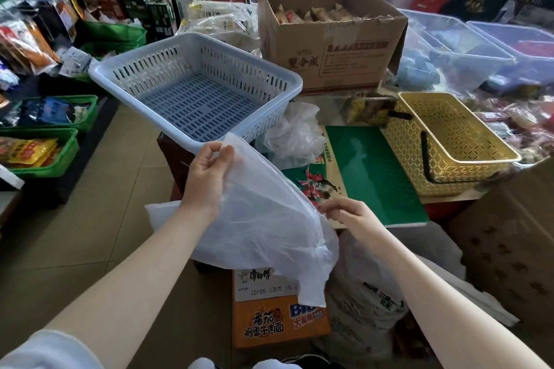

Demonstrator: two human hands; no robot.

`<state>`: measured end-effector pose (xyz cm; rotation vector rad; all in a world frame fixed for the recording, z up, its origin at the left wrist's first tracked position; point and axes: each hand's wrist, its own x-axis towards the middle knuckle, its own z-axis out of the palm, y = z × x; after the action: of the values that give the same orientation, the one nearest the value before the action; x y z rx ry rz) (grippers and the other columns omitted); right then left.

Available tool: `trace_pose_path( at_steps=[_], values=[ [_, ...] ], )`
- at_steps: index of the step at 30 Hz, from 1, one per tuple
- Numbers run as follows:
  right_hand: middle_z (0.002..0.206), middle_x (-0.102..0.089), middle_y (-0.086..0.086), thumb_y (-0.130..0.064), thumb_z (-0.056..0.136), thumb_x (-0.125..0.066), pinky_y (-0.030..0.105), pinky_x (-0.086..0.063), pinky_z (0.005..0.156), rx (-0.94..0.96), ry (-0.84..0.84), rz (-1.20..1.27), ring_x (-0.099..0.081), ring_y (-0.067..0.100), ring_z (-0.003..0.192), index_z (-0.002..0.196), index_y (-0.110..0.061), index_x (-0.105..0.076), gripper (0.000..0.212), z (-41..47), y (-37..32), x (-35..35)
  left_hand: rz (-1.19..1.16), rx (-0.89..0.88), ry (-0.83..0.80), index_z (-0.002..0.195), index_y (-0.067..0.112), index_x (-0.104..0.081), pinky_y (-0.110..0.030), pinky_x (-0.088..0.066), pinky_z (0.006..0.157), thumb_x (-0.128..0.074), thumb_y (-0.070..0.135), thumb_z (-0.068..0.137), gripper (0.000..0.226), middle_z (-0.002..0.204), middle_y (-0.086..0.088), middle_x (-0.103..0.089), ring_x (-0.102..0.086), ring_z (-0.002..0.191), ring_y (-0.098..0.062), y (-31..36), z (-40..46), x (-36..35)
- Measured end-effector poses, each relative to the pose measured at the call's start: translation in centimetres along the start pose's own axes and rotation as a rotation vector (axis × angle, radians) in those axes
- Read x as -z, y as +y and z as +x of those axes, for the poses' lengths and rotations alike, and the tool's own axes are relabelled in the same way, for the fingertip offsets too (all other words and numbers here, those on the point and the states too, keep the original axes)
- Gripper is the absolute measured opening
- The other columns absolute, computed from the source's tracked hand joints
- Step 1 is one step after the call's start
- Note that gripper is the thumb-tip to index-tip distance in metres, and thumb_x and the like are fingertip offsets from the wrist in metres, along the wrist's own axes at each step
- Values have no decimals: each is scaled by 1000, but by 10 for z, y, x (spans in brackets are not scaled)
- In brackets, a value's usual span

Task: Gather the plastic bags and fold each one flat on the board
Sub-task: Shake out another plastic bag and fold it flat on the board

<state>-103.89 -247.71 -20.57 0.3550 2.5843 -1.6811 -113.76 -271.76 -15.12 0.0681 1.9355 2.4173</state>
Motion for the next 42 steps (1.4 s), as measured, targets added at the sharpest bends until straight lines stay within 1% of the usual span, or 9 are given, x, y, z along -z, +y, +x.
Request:
trace_pose_path(
  at_steps=[6, 13, 18, 21, 25, 28, 31, 35, 42],
  values=[
    [132, -55, 1, -69, 59, -70, 41, -35, 108, -261, -269, 377, -52, 19, 121, 130, -23, -49, 88, 3, 17, 12, 41, -3, 79, 80, 26, -52, -22, -45, 61, -48, 29, 94, 15, 73, 6, -54, -50, 68, -8, -8, -5, -28],
    [91, -72, 10, -19, 84, -66, 39, -52, 80, -383, -115, 146, -67, 28, 84, 91, -12, -70, 11, -2, 46, 46, 116, 45, 224, 74, 36, -51, -46, -48, 80, -42, 38, 96, 24, 83, 1, -55, -51, 83, -21, -28, -2, -31],
    [80, -64, 11, -24, 94, -51, 31, -44, 60, -378, 161, -94, -56, 21, 67, 86, -10, -53, 16, 7, 50, 66, 193, 81, 379, 72, 37, -47, -41, -43, 75, -40, 39, 95, 25, 81, 1, -51, -47, 79, -21, -50, -8, -33],
    [68, -53, 6, -16, 90, -57, 27, -39, 51, -425, 221, 218, -47, 17, 55, 85, -9, -52, 9, 8, 46, 81, 317, 83, 426, 91, 26, -47, -38, -40, 75, -38, 33, 97, 13, 92, -2, -53, -50, 86, -21, -60, -17, -38],
    [70, -63, 4, -9, 86, -52, 26, -51, 53, -338, -21, 948, -61, 16, 58, 87, -10, -55, 3, 1, 25, 105, 796, 63, 317, 129, 9, -36, -43, -42, 89, -60, 9, 84, 50, 126, -16, -46, -46, 115, -35, -74, -37, -47],
    [80, -59, 2, -21, 81, -58, 29, -51, 63, -228, -220, 1024, -61, 15, 68, 91, -14, -59, 12, -4, 7, 110, 1160, -302, 13, 137, 11, -24, -44, -22, 107, -79, 21, 64, 92, 145, -23, -24, -25, 132, -37, -82, -56, -80],
    [93, -59, 8, -29, 59, -80, 32, -53, 73, -184, -329, 1136, -61, 22, 80, 100, -11, -68, 46, -2, -2, 107, 1109, -493, -321, 118, 25, -33, -43, -16, 106, -65, 49, 68, 65, 147, -20, -24, -19, 134, -30, -90, -73, -127],
    [99, -67, 12, -14, 43, -82, 30, -56, 73, -107, -409, 1208, -66, 24, 85, 106, -7, -70, 64, -3, -5, 116, 1030, -445, -376, 93, 28, -41, -58, -25, 105, -67, 31, 67, 37, 143, -14, -36, -31, 131, -36, -110, -74, -155],
    [96, -64, 14, 7, 75, -55, 21, -56, 66, -164, -298, 950, -67, 17, 74, 118, -10, -57, 46, -10, 4, 156, 1020, -279, -501, 116, 30, -25, -46, -14, 112, -79, 41, 64, 76, 142, -5, -29, -21, 134, -26, -136, -61, -162]
  ],
)
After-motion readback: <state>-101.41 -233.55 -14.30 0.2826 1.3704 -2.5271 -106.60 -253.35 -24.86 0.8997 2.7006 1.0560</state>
